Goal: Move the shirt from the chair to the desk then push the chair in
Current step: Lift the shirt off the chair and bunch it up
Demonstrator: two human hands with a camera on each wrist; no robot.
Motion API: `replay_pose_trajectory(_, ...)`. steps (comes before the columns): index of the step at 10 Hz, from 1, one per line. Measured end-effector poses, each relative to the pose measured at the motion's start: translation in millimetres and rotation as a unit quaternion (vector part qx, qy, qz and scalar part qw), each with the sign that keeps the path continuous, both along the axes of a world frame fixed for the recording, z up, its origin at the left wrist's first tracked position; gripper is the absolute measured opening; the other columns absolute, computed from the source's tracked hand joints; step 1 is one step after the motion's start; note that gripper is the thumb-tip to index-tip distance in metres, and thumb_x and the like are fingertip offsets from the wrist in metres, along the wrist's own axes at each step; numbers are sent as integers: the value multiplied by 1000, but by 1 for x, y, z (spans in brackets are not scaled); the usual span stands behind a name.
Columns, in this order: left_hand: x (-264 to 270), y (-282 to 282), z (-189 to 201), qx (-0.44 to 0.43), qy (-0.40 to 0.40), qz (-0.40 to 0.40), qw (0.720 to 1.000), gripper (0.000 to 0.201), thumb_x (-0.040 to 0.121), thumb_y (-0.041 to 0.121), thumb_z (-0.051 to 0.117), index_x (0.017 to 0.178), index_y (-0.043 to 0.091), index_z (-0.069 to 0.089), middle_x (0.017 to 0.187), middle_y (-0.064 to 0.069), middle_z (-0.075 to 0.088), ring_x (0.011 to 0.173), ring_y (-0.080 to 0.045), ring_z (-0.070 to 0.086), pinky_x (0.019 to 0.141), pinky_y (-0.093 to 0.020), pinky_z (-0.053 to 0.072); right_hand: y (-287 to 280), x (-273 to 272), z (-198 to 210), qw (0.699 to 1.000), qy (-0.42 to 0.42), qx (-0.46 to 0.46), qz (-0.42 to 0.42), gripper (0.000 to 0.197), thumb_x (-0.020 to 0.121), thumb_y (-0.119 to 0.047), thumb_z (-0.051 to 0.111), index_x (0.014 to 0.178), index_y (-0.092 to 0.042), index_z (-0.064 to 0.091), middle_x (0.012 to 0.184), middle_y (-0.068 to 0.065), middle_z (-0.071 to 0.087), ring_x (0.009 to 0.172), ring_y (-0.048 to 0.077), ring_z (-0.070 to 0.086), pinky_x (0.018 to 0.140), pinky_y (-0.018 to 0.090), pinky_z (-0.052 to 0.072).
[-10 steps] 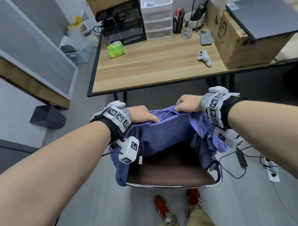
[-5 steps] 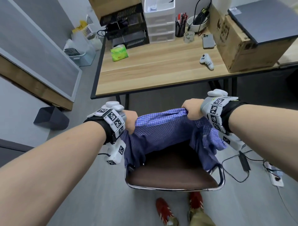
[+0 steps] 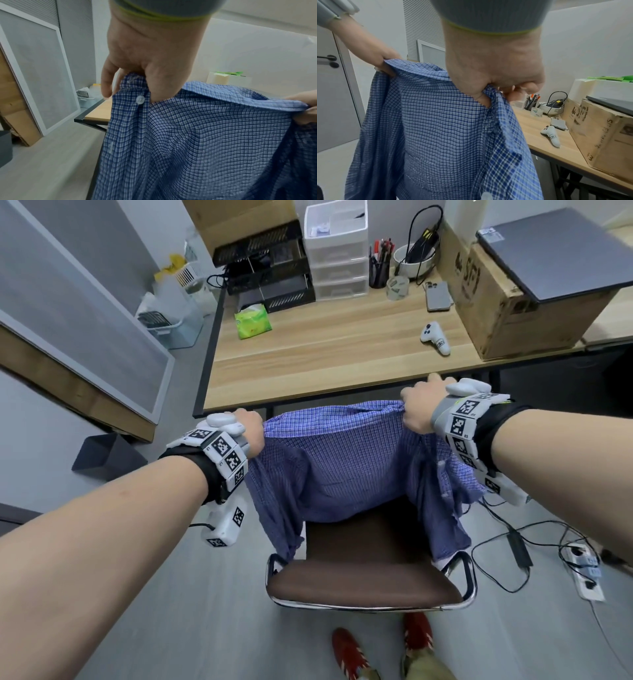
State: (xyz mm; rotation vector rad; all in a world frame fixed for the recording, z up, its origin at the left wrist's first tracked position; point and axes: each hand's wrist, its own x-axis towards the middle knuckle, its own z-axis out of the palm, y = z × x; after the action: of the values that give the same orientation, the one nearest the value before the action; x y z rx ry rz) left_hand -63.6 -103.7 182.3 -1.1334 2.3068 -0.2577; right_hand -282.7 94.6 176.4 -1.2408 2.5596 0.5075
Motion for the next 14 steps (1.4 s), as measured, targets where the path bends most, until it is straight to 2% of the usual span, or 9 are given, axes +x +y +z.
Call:
replay_pose_trajectory(2, 4, -8, 13, 24, 210, 49, 976, 14, 96, 7, 48, 85, 13, 54, 63, -2, 39, 80, -25, 47, 73, -29, 38, -9, 4, 14, 979, -136, -63, -139, 33, 97, -10, 55, 128, 1, 56, 88, 13, 65, 92, 34, 69, 68, 40, 54)
replay_pose_trajectory(3, 0, -15, 6, 58, 275, 92, 955, 24, 95, 3, 47, 110, 0, 66, 82, -12, 54, 77, -27, 51, 72, -32, 45, -12, -1, 6, 965, -184, -129, -132, 68, 87, -10, 74, 145, 0, 42, 117, 19, 69, 106, 36, 67, 85, 37, 55)
replay_pose_trajectory(4, 2, -15, 7, 86, 325, 128, 933, 29, 93, -1, 47, 117, -2, 63, 89, -16, 63, 73, -29, 57, 72, -35, 55, -15, -6, 2, 925, -232, -261, -151, 55, 93, 1, 47, 147, -11, 49, 126, 24, 63, 95, 33, 57, 74, 34, 45)
replay_pose_trajectory(6, 3, -19, 14, 174, 436, 4, 883, 34, 84, -4, 49, 101, 14, 72, 88, -12, 68, 79, -25, 65, 79, -43, 59, -13, -14, 4, 921, -172, -347, -46, 39, 84, 12, 45, 114, 3, 69, 126, 20, 55, 118, 39, 53, 99, 40, 44)
replay_pose_trajectory(7, 2, -21, 13, 163, 397, -107, 897, 19, 85, 0, 62, 94, 11, 75, 100, -3, 58, 97, -28, 59, 88, -35, 48, -18, -7, 11, 916, -187, -352, 45, 37, 81, 14, 48, 104, 3, 74, 119, 14, 57, 109, 34, 55, 93, 36, 44)
replay_pose_trajectory(10, -43, 23, 25, 255, 456, -183, 833, 27, 76, 8, 72, 101, 11, 62, 88, -4, 67, 74, -18, 58, 72, -42, 53, -54, 45, 20, 864, -305, -367, 159, 25, 77, 4, 64, 82, -19, 56, 102, 11, 53, 86, 22, 50, 76, 28, 37)
replay_pose_trajectory(12, -53, 25, 33, 309, 448, -164, 823, 77, 79, 18, 72, 147, 23, 36, 72, 8, 52, 59, -1, 48, 61, -30, 46, -60, 44, 20, 793, -401, -458, 27, 53, 74, -11, 77, 112, -18, 40, 112, 10, 49, 79, 16, 52, 73, 32, 48)
replay_pose_trajectory(13, -55, 26, 35, 335, 448, -165, 812, 73, 76, 25, 69, 145, 21, 47, 84, 10, 66, 67, 3, 59, 70, -23, 54, -65, 41, 20, 761, -448, -467, -41, 60, 75, -10, 75, 117, -18, 32, 103, 4, 45, 74, 15, 47, 72, 32, 46)
replay_pose_trajectory(14, -59, 26, 39, 323, 439, -153, 824, 42, 80, 22, 69, 121, 17, 69, 102, -1, 76, 93, -19, 73, 83, -42, 58, -66, 34, 20, 751, -455, -471, -84, 51, 82, -4, 70, 121, -12, 37, 90, 0, 47, 69, 13, 47, 72, 34, 45)
